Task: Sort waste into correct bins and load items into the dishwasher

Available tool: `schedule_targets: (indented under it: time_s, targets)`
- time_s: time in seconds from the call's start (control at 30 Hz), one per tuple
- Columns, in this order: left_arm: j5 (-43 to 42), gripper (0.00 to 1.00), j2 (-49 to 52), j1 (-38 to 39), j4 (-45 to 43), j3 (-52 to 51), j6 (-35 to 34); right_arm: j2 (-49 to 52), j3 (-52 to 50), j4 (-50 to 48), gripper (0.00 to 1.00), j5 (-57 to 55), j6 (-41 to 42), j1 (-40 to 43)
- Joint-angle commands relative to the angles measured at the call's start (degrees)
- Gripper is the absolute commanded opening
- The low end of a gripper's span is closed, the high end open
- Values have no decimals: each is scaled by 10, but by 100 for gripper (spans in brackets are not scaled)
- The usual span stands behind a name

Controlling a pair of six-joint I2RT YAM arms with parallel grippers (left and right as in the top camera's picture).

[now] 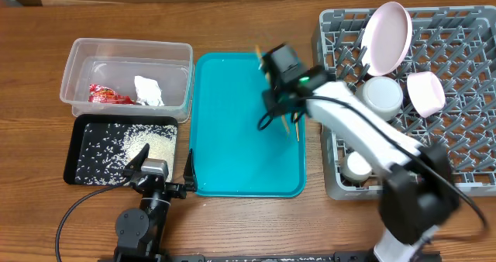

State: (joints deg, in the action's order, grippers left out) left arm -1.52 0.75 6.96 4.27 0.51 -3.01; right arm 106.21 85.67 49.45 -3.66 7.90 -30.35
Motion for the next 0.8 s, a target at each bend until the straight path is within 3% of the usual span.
schedule_targets:
  time_s: [0.0,0.27,0.43,0.53,0.77]
  targets:
    - [0,100,-5,-4,0,-3,-4,-65,19,6,4,-31,13,55]
    - [0,100,-5,-4,0,-3,-4,-45,3,8,4,-49,-36,163]
    - [0,100,-5,-4,0,-3,-4,-13,-2,45,5,-58,-41,178]
    - [0,100,-5,-4,0,-3,-4,-19,5,61,37,-57,-40,173]
    - [0,100,-5,-4,0,-3,-4,-62,26,76,41,-5,-16,103]
